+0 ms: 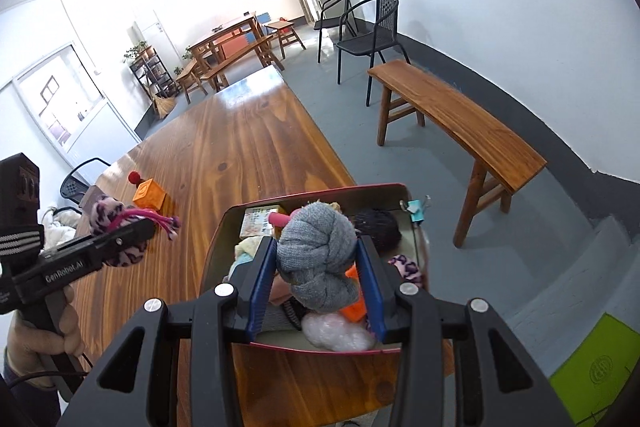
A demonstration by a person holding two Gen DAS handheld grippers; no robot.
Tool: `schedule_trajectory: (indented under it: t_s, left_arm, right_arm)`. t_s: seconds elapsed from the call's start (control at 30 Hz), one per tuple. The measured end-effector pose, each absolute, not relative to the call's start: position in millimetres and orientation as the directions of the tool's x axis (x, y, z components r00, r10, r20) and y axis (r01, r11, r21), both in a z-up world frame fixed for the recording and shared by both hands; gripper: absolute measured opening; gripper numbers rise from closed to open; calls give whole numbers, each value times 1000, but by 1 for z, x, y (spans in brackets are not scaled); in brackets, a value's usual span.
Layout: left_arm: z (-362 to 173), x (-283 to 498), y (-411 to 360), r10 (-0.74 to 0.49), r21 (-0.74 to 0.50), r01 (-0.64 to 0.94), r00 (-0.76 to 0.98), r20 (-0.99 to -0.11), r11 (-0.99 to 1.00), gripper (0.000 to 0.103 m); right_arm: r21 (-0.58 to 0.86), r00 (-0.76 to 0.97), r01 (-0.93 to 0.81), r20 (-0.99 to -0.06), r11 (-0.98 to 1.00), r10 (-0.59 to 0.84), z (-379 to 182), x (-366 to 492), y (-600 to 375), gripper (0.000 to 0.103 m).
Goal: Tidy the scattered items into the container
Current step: 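Carry the leopard plush and grey knotted cloth into the box and open both tools, then move both open tools back over the table toward the remaining items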
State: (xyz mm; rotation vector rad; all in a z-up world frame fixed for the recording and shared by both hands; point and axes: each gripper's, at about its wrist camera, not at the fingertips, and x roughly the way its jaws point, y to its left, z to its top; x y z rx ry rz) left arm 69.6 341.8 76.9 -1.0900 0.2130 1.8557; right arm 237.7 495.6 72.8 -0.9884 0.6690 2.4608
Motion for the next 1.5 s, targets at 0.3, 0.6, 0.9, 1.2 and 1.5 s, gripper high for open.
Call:
schedule_trajectory:
  t_s: [0.3,0.6,0.9,1.2,1.5]
  left_arm:
    - [55,77,376,564,-211,-803,-180,-806,-558,44]
    - [33,60,373,526,-239,-733,-187,-830,-636,80]
    - [41,50,333,528,-272,-662,-220,-820,-699,80]
    - [38,34,284,484,-271,-554,-283,-828,-787,102]
    - [29,13,242,434,-259,-481,-297,-850,-837,102]
  right_arm:
    - [318,-698,-503,-698,-804,161,70,252,510,44]
    - [328,-705,-479,-697,-814,133,68,250,512,44]
    - [321,-710,-443,-695,-837,109,67,222,516,44]
    - [289,-670,-462,-733,-838,117,51,184,518,55]
    - [274,-642,-470,-759,-839,111,42,173,504,60]
